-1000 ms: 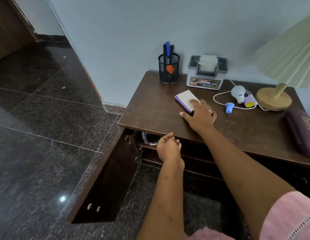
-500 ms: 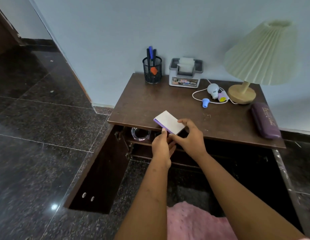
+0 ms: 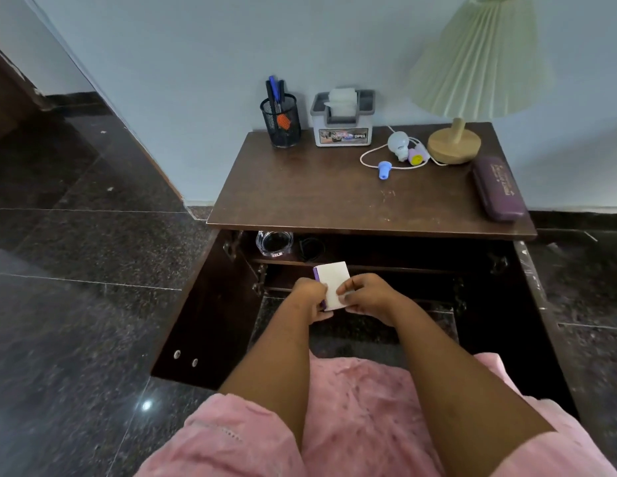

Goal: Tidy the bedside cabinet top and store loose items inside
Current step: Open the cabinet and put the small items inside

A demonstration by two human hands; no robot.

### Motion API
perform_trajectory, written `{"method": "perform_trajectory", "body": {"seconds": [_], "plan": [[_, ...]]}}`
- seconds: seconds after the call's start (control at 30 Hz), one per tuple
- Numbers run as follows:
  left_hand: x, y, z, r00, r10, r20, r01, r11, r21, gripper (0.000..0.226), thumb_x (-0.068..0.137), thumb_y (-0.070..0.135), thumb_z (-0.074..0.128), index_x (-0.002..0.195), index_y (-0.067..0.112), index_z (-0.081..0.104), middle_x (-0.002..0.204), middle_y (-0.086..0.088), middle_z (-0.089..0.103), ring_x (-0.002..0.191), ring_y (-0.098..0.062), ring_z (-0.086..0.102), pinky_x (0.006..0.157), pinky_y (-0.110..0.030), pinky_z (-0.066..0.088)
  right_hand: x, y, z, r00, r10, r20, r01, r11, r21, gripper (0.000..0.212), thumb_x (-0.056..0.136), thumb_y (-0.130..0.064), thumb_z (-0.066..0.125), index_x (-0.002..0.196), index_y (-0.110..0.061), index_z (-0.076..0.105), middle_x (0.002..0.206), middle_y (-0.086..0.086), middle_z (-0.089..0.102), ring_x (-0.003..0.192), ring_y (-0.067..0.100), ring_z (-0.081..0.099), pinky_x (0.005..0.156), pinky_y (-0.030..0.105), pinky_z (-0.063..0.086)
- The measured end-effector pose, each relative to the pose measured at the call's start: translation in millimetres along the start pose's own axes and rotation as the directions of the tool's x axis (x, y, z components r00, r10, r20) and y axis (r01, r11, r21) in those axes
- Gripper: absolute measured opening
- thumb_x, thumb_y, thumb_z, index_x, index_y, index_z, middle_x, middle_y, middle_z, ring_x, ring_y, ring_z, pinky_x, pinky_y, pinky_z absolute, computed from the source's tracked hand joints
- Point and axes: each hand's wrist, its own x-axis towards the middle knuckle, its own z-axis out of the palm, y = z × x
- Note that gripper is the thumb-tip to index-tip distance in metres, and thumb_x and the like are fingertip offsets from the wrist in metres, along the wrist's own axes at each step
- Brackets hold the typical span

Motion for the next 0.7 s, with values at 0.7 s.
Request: {"method": "perform_trajectory", "body": {"seconds": [0.7], "plan": [[121, 0, 52, 0.982, 0.18, 0.066, -0.188, 0.97, 0.157, 0.047, 0.092, -0.008, 0.045, 0.136, 0.007, 0.044, 0.132, -0.014, 0.052, 0.117, -0.027, 0.054, 0.089, -0.027, 0.046, 115, 23, -42, 0.942, 0.001, -0.334, -0.016, 0.999, -0.043, 0.046, 0.087, 0.013, 0.042, 0.117, -0.016, 0.062, 0.137, 0.014, 0.046, 0.124, 0.029, 0.046, 0.098, 0.034, 0.045]]}}
